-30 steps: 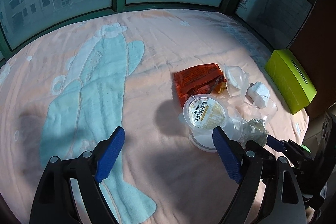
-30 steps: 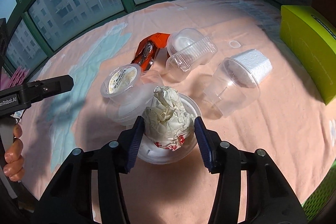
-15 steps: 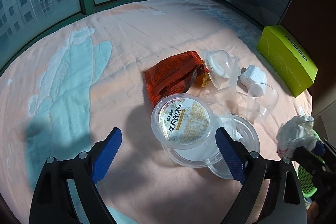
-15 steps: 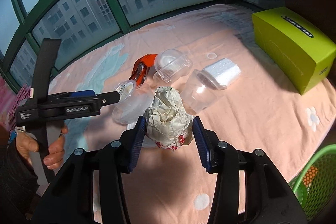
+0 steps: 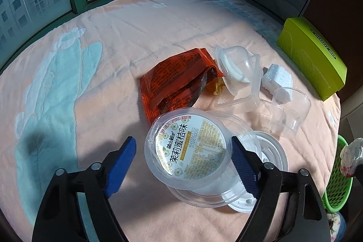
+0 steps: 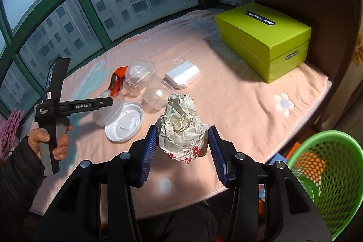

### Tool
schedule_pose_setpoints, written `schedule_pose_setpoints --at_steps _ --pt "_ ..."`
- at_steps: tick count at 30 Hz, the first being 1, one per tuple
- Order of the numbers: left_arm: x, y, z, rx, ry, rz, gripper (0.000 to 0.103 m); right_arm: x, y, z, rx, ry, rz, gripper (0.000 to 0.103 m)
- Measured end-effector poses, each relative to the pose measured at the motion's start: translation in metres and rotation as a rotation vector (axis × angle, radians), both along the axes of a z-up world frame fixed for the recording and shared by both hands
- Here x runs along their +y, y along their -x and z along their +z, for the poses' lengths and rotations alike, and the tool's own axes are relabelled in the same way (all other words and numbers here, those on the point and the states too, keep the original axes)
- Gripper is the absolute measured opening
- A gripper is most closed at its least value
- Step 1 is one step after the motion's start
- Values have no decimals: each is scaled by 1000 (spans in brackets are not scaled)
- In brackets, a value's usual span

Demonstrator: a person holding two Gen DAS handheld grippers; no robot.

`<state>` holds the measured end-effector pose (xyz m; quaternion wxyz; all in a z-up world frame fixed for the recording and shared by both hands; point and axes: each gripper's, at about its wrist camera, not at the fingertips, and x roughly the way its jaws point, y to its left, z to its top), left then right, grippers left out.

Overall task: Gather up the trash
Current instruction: 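Grasp the crumpled tissue with the right tool while the left tool grasps the round tub, then drop the tissue into the green basket with the right tool while the left tool drops the tub in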

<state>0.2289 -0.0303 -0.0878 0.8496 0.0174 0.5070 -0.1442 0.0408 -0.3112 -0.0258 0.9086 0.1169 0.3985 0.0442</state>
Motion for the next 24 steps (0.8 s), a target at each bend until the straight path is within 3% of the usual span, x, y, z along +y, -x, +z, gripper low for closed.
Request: schedule_pose_setpoints --at_steps 2,8,15,24 --pt "-1 1 -1 2 9 -4 68 -8 7 0 2 6 -23 47" --pt "-2 11 5 -14 3 6 67 -32 28 -1 5 10 -94 47" --pt "0 38 44 -92 13 10 67 -65 56 -4 12 20 -179 47" --pt "-57 84 88 -154 85 -137 67 -107 93 -14 38 30 -293 47"
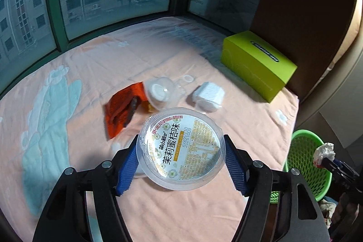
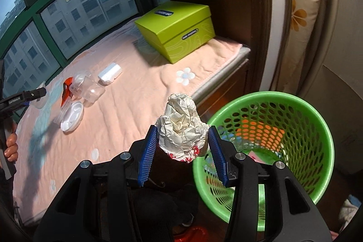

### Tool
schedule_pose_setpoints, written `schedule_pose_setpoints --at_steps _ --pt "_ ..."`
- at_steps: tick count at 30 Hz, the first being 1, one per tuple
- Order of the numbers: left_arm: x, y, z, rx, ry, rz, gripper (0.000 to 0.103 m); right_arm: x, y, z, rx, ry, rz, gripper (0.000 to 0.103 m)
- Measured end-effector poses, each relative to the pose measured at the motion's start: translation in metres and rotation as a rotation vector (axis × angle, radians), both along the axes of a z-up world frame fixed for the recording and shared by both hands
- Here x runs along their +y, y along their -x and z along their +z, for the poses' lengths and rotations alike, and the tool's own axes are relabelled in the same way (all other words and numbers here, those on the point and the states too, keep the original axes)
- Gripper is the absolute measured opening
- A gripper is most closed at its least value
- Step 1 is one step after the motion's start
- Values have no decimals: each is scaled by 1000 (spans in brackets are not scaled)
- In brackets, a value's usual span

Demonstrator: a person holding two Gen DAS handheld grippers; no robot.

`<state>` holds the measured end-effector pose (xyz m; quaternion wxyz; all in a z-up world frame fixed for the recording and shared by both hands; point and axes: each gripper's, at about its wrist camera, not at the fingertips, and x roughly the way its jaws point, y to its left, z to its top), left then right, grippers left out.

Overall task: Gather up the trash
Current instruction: 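Drop the tissue into the green basket with the right tool while the left tool drops the tub in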

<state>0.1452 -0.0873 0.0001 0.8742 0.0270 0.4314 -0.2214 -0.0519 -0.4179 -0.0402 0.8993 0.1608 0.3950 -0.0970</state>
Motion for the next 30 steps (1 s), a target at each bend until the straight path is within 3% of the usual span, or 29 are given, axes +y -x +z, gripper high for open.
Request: schedule_pose_setpoints --at_steps 12,16,21,30 --pt "-117 54 7 27 49 -240 67 -47 40 -15 46 21 -112 49" --pt "-152 66 2 42 45 -304 67 -58 48 -19 53 15 -134 50" --pt "-192 79 -6 61 40 -368 67 -78 66 -21 50 11 -183 61" --pt "-259 115 -28 96 2 -489 67 -100 95 -13 17 0 -239 62"
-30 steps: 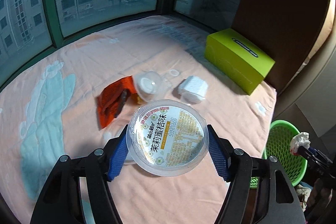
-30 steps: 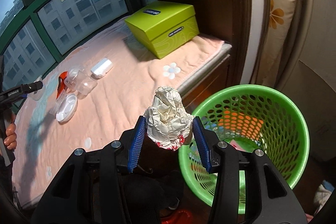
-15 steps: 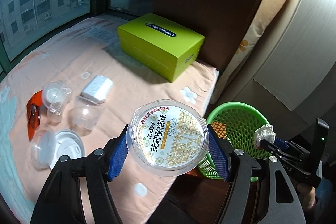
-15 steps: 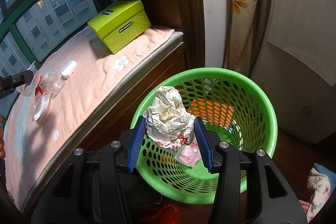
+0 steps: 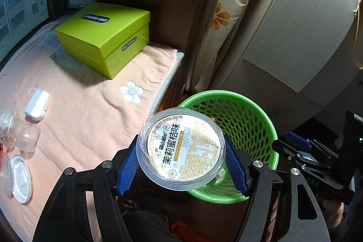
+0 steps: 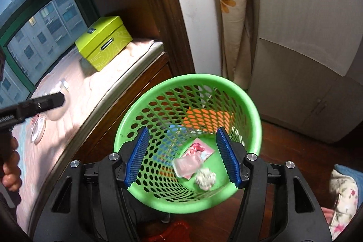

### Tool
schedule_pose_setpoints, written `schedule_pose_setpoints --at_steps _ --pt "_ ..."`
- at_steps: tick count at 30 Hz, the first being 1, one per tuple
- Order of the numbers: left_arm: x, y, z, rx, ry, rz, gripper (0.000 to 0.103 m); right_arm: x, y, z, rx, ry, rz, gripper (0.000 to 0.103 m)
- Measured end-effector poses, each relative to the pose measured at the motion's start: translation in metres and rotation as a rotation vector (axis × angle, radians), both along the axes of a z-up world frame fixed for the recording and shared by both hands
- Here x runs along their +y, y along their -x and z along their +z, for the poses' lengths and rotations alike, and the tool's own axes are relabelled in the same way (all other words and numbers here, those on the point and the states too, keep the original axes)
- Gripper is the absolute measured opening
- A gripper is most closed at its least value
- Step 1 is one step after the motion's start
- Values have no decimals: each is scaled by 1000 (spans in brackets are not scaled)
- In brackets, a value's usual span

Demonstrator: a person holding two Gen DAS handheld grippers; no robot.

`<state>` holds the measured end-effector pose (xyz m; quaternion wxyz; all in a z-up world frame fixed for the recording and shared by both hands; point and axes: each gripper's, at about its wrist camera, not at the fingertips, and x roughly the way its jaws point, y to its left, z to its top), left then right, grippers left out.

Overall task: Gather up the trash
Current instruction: 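Drop the tissue into the green basket with the right tool while the left tool drops the tub in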

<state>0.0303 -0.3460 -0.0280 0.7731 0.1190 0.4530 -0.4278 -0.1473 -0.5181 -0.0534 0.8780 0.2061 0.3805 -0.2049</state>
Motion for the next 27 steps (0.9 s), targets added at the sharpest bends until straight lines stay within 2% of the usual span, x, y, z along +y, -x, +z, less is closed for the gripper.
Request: schedule_pose_setpoints --at_steps 11,14,16,22,27 --pt "-54 32 -28 42 -49 -103 67 -21 32 9 -40 -5 -70 68" --pt "-62 38 -34 57 -57 -123 70 -24 36 8 -44 -9 -82 68" --pt "-66 40 -38 56 -63 -127 76 -25 38 8 -48 -13 -86 68" --pt "-66 46 -40 54 -58 -144 80 -25 42 10 -57 -17 -84 68" --pt "-44 37 -31 45 -48 -93 80 -18 37 12 -66 -23 -64 68"
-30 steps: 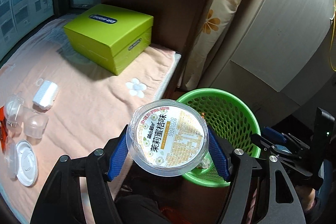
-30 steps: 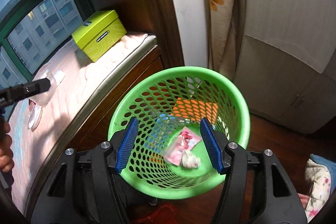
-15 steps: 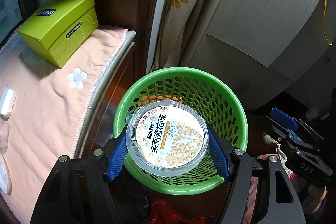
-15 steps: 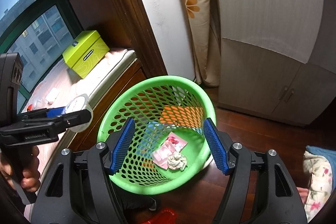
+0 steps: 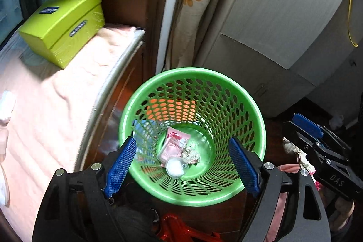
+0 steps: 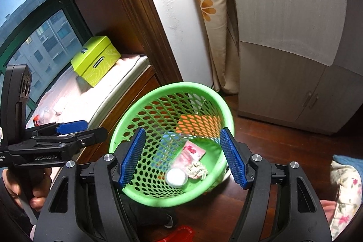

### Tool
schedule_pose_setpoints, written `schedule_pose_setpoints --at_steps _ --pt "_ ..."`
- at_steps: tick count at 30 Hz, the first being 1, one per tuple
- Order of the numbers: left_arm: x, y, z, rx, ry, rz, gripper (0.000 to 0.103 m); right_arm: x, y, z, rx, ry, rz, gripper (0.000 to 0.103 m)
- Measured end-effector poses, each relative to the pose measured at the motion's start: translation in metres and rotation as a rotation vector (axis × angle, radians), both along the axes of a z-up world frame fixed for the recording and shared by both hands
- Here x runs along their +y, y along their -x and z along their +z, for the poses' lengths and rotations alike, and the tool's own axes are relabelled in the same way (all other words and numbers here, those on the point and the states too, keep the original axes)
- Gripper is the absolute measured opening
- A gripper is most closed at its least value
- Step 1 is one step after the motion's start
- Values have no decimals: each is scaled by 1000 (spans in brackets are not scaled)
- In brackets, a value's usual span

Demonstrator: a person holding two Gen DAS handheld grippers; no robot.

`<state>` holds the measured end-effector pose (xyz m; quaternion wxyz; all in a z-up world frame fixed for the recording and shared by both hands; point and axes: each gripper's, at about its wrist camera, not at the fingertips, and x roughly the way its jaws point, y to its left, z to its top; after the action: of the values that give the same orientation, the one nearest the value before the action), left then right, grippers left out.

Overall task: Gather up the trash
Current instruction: 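Move both tools back to the bench toward the clear lid and cup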

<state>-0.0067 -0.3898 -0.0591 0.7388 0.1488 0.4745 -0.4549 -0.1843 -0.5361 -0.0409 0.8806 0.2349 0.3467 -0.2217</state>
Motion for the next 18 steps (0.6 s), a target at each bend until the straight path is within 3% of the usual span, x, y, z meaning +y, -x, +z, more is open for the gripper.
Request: schedule_pose_setpoints --at_steps 18 --pt "155 -84 32 -114 -17 361 80 69 -71 11 -9 3 186 70"
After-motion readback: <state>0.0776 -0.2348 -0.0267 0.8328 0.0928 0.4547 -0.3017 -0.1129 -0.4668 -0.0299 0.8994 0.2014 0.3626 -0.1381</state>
